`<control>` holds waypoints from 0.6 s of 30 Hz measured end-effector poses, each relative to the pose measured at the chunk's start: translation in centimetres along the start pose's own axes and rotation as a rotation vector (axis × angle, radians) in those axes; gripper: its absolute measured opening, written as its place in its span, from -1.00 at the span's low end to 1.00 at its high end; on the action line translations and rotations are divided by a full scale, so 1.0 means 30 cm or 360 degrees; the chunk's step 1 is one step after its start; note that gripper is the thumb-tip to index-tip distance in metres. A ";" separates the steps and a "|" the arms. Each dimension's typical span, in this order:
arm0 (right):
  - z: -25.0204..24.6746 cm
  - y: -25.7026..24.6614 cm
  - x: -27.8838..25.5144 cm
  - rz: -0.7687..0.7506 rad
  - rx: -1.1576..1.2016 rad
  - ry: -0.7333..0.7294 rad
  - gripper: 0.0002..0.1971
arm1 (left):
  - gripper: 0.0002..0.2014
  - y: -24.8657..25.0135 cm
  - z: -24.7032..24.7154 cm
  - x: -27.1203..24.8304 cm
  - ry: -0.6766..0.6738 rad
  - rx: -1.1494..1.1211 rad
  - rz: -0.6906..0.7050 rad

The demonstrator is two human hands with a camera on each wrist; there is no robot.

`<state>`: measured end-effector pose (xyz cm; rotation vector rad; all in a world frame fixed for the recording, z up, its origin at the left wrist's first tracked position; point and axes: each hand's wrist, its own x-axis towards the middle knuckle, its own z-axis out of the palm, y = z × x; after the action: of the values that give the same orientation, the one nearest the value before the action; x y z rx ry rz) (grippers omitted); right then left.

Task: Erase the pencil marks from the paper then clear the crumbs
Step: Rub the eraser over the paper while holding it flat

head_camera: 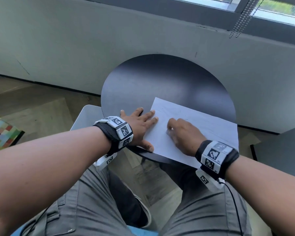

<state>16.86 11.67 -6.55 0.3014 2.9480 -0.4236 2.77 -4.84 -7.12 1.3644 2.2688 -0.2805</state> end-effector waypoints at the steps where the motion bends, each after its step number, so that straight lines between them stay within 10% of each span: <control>1: 0.019 -0.023 -0.026 -0.0102 0.0020 -0.0059 -0.85 | 0.20 0.000 0.002 0.001 0.0002 0.0003 0.0003; 4: 0.043 -0.068 -0.088 -0.0366 0.0028 -0.0300 -0.88 | 0.20 0.001 0.006 0.002 0.0004 0.0014 0.0011; 9: -0.002 0.025 0.000 0.0134 -0.0006 0.0001 -0.87 | 0.20 -0.002 0.007 0.003 0.0003 -0.0005 0.0014; 15: 0.057 -0.107 -0.085 -0.0263 -0.0086 -0.0185 -0.87 | 0.20 -0.001 0.014 0.006 0.0017 0.0026 0.0010; 18: 0.020 -0.012 -0.014 0.0048 -0.0005 -0.0115 -0.81 | 0.20 0.001 0.015 0.008 0.0022 0.0002 0.0003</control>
<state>17.27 11.09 -6.96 0.3228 2.8695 -0.4168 2.82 -4.82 -7.62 1.3734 2.2790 -0.2727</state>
